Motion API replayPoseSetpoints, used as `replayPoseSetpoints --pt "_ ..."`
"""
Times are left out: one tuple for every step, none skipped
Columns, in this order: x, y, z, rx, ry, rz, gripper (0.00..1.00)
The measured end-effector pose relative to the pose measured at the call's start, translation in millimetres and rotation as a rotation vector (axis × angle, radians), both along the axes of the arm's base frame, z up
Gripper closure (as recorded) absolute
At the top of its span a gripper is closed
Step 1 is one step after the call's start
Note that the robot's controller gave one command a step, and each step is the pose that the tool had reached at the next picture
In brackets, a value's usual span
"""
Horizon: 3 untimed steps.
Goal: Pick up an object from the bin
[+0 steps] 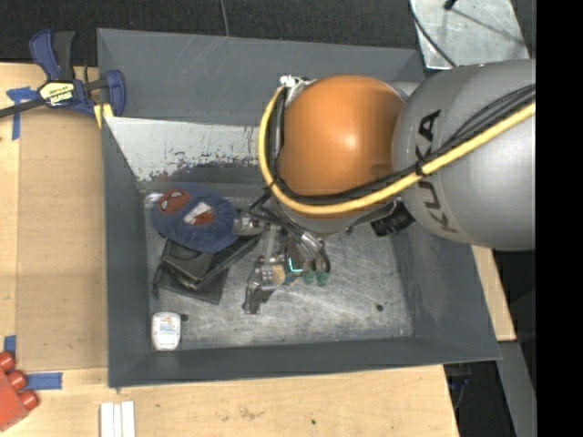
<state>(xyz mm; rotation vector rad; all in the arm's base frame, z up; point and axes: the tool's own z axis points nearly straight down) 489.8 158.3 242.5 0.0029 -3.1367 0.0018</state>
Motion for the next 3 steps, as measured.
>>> replayPoseSetpoints --pt "46.6 38.0 -118.3 0.01 -0.018 -0.001 0.0" --pt "49.6 40.9 -113.3 0.02 -0.036 -0.002 1.0" --pt "42.7 38.3 -119.6 0.009 -0.007 0.0 0.0"
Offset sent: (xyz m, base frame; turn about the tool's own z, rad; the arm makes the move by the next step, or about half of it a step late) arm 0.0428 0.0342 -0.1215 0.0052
